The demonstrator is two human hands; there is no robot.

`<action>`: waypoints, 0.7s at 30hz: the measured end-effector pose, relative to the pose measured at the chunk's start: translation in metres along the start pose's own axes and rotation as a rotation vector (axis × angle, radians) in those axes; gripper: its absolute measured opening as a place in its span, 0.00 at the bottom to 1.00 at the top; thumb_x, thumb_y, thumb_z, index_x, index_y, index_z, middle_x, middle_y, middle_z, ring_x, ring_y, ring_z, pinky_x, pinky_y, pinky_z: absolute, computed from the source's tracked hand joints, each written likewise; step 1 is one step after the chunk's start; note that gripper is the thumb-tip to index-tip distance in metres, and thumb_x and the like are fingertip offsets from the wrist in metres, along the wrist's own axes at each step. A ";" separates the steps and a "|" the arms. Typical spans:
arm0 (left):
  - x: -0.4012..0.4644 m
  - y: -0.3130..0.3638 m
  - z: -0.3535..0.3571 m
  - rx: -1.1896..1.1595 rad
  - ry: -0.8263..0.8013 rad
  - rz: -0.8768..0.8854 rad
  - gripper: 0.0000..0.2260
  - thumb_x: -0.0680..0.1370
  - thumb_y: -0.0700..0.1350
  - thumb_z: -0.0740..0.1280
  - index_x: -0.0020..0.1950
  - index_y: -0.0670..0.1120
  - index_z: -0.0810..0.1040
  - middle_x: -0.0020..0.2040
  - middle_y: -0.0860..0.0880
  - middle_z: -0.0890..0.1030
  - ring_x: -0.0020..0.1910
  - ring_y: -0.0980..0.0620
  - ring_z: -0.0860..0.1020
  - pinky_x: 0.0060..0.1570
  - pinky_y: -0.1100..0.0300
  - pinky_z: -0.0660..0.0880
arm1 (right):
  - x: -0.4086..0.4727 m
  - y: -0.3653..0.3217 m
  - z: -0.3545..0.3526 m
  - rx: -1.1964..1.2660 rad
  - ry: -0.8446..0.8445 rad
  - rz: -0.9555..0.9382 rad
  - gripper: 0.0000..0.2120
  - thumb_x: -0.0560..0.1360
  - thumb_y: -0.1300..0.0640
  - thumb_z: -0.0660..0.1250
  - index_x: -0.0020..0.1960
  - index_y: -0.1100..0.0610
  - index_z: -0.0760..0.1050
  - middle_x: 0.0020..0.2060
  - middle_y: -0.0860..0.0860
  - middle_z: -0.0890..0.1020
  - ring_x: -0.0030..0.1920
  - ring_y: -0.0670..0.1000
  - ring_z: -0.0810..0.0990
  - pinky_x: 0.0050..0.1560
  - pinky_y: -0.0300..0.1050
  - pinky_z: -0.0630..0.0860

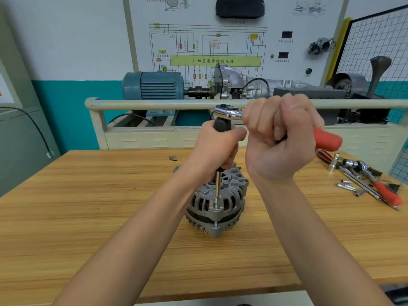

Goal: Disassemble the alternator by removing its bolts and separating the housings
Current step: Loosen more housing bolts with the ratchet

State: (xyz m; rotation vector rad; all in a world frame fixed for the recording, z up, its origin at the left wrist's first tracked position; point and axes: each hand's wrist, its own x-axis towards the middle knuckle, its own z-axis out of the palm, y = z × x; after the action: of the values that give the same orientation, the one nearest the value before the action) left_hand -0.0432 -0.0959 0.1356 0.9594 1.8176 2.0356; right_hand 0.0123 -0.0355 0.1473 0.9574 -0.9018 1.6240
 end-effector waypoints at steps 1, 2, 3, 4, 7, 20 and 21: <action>0.000 0.000 0.001 0.009 -0.005 0.001 0.19 0.76 0.33 0.61 0.28 0.47 0.61 0.18 0.53 0.62 0.17 0.55 0.57 0.21 0.69 0.56 | 0.000 -0.001 -0.002 -0.024 -0.015 -0.007 0.17 0.69 0.64 0.58 0.24 0.55 0.56 0.19 0.48 0.59 0.21 0.42 0.61 0.30 0.38 0.59; 0.000 0.001 0.002 0.016 -0.005 -0.002 0.19 0.76 0.33 0.61 0.28 0.47 0.61 0.19 0.53 0.62 0.17 0.55 0.57 0.21 0.68 0.56 | 0.000 -0.002 -0.004 -0.036 -0.023 -0.010 0.17 0.69 0.65 0.57 0.25 0.55 0.56 0.19 0.48 0.60 0.21 0.43 0.62 0.30 0.38 0.59; 0.000 0.001 0.002 0.019 -0.002 -0.003 0.19 0.76 0.34 0.62 0.28 0.47 0.61 0.19 0.53 0.62 0.18 0.55 0.57 0.21 0.68 0.56 | -0.001 -0.002 -0.006 -0.045 -0.028 -0.008 0.16 0.69 0.65 0.58 0.26 0.54 0.57 0.19 0.47 0.63 0.22 0.44 0.63 0.30 0.40 0.60; 0.001 0.000 0.001 0.016 0.002 -0.002 0.19 0.76 0.34 0.62 0.29 0.47 0.62 0.19 0.53 0.62 0.18 0.55 0.57 0.21 0.68 0.56 | 0.000 -0.002 -0.008 -0.062 -0.034 0.001 0.14 0.69 0.65 0.58 0.28 0.54 0.59 0.20 0.46 0.66 0.23 0.46 0.64 0.30 0.41 0.62; 0.001 -0.002 0.001 -0.005 -0.002 0.016 0.18 0.75 0.33 0.61 0.29 0.48 0.61 0.21 0.53 0.61 0.20 0.54 0.55 0.22 0.67 0.55 | 0.001 0.002 -0.012 -0.222 -0.009 0.105 0.07 0.71 0.61 0.61 0.34 0.57 0.70 0.29 0.48 0.76 0.33 0.51 0.74 0.40 0.49 0.73; -0.009 -0.037 -0.069 0.414 -0.216 -0.077 0.19 0.69 0.41 0.73 0.59 0.48 0.77 0.59 0.50 0.80 0.60 0.55 0.77 0.64 0.53 0.73 | 0.005 0.021 -0.002 -0.068 0.051 0.615 0.23 0.78 0.54 0.57 0.24 0.53 0.65 0.31 0.52 0.75 0.28 0.52 0.69 0.30 0.42 0.67; -0.005 -0.048 -0.069 0.443 -0.019 -0.033 0.14 0.72 0.41 0.71 0.57 0.49 0.77 0.59 0.50 0.80 0.60 0.54 0.76 0.65 0.52 0.71 | 0.004 0.023 -0.003 -0.057 0.045 0.605 0.23 0.78 0.53 0.56 0.25 0.53 0.65 0.32 0.52 0.75 0.28 0.52 0.69 0.30 0.42 0.67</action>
State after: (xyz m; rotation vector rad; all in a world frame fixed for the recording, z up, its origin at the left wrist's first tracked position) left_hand -0.0934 -0.1442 0.0878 1.0390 2.3098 1.6249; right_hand -0.0115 -0.0360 0.1476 0.6318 -1.2799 2.0958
